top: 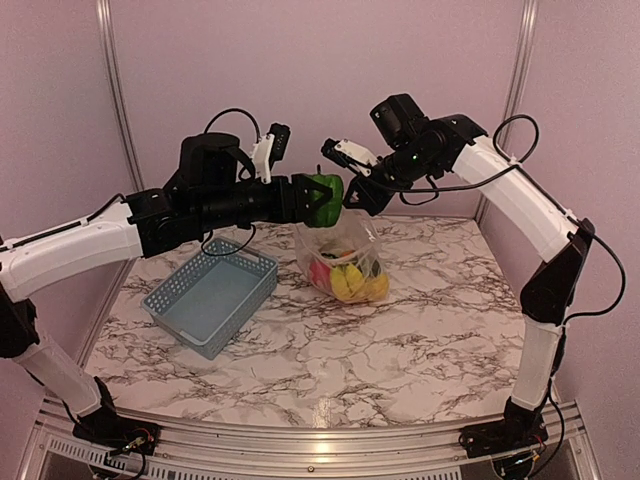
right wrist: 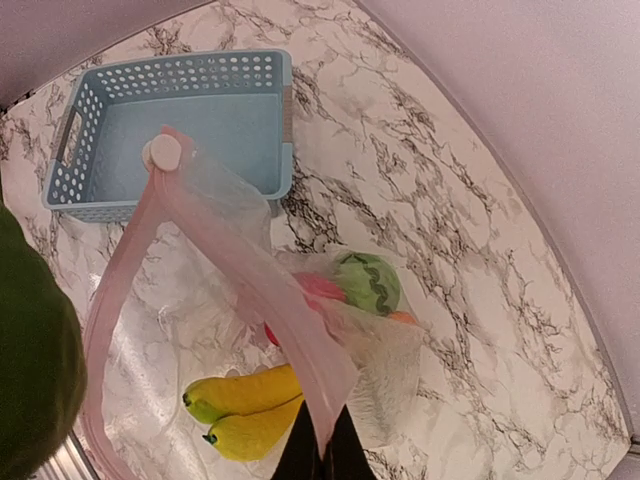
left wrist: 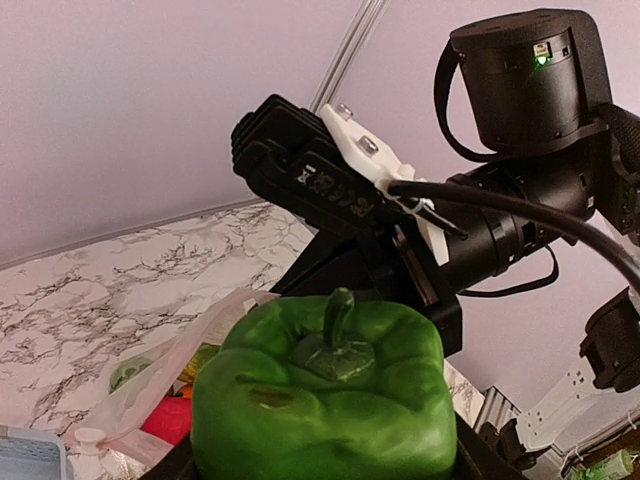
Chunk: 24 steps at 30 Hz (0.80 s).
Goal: Place the food in the zip-top bag and seal the zipper
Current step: Place the fake vegetable in the zipper food storage bag.
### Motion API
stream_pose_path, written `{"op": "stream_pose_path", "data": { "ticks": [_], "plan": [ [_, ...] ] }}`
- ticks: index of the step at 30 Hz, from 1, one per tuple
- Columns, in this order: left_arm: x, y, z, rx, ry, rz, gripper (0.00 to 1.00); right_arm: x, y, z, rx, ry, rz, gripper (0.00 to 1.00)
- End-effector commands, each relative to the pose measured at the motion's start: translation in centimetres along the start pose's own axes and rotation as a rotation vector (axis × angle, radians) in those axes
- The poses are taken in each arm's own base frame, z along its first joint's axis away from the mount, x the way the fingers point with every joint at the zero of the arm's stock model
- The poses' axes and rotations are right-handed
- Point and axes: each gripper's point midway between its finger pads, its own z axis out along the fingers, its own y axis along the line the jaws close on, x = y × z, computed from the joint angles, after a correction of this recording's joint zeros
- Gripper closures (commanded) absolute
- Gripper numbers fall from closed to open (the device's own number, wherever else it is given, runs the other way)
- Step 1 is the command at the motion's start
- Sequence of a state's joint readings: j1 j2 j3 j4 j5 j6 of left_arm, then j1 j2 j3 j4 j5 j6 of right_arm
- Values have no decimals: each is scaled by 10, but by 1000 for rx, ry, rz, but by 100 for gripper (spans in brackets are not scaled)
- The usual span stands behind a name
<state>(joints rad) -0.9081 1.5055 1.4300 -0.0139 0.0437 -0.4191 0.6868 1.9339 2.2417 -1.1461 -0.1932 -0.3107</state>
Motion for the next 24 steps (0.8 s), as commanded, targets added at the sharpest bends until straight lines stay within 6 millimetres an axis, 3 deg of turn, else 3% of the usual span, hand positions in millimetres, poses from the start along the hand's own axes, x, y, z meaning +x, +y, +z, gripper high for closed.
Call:
{"op": "stream_pose_path", "data": {
  "ticks": [1, 13, 24],
  "plan": [
    [20, 9, 24, -53, 11, 42, 54, -14, -2, -7, 8, -45, 6, 100],
    [58, 58, 46, -317, 84, -37, 57, -14, -19, -16, 116, -47, 32, 100],
    [73, 62, 94, -363, 171, -146, 57, -16, -20, -21, 126, -59, 45, 100]
  ]
}}
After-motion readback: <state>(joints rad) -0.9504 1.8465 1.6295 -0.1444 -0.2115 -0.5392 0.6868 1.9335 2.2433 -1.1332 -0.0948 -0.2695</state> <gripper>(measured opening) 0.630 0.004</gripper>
